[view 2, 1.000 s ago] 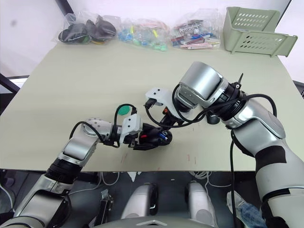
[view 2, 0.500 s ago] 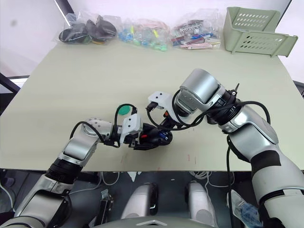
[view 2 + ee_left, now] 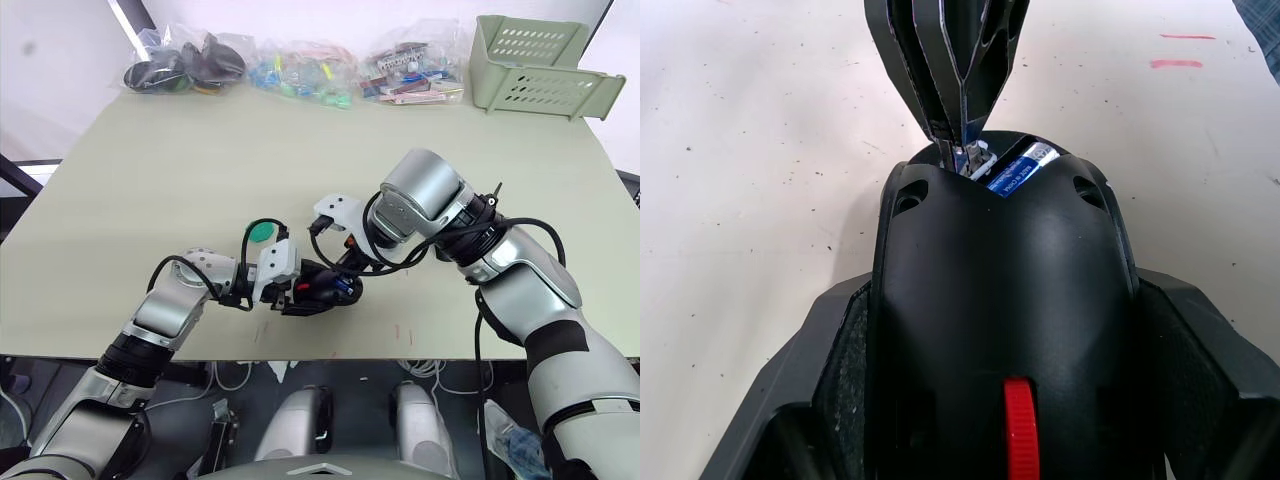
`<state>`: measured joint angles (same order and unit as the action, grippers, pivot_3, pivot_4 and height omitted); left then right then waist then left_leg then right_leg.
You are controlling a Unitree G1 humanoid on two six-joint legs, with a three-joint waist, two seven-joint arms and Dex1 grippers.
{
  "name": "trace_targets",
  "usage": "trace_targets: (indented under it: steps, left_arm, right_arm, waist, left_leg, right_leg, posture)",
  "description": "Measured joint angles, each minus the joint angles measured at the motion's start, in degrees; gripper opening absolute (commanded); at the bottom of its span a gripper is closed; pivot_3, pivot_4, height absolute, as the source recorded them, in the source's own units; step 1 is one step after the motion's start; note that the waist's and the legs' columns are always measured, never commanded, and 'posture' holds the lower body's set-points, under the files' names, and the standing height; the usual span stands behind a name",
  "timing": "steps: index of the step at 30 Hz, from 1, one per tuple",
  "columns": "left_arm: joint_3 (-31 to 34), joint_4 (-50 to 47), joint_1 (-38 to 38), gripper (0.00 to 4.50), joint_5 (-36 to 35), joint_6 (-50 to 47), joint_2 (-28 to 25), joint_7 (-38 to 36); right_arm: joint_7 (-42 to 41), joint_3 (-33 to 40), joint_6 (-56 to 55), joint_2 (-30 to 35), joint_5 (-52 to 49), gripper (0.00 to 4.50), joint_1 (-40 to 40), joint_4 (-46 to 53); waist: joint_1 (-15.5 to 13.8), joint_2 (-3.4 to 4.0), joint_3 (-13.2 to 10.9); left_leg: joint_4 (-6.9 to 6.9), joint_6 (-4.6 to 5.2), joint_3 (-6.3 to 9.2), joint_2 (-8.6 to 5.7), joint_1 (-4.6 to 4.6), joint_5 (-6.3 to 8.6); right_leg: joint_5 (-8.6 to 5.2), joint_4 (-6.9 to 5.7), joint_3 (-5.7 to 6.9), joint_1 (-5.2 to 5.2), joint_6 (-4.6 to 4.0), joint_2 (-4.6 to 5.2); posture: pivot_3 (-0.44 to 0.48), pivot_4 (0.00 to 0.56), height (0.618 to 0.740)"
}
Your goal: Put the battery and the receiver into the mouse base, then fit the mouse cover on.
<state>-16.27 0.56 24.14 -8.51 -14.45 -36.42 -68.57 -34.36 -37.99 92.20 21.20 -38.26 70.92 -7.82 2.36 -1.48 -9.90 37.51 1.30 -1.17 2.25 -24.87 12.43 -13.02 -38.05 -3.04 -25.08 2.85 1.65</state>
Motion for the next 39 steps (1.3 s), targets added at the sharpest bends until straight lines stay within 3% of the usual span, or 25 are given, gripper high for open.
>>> trace_targets:
  steps: [18,31,39]
  left_arm:
    - [-0.04,0.16,0.0,2.99,0.62,-0.08,1.11,0.67]
    - [0.2,0.58,-0.01,2.99,1.01,-0.04,1.21,1.02]
    - [0.24,0.76,0.0,2.99,0.96,0.0,1.24,1.07]
  right_arm:
    - [-2.62,-4.97,-0.41,1.39,0.59,0.0,2.44,-0.03]
    - [-2.83,-6.23,0.03,-3.71,1.35,0.0,6.39,-10.09]
    - [-2.79,-6.8,0.03,-3.72,1.34,0.0,6.6,-9.81]
  waist:
    - [-0.21,0.01,0.01]
    - [-0.05,0.03,0.03]
    - [0.02,0.03,0.03]
  left_leg:
    - [0.09,0.0,0.03,-0.04,0.07,0.0]
    - [0.21,0.0,0.09,-0.02,0.15,0.0]
    - [0.27,0.0,0.1,0.0,0.17,0.0]
  right_leg:
    - [0.0,0.04,0.01,0.15,0.0,0.03]
    - [0.01,0.01,0.05,0.28,0.0,0.01]
    - [0.02,-0.03,0.06,0.28,0.0,0.0]
  posture:
    - [0.0,0.15,0.74]
    - [0.0,0.15,0.74]
    - [0.0,0.15,0.74]
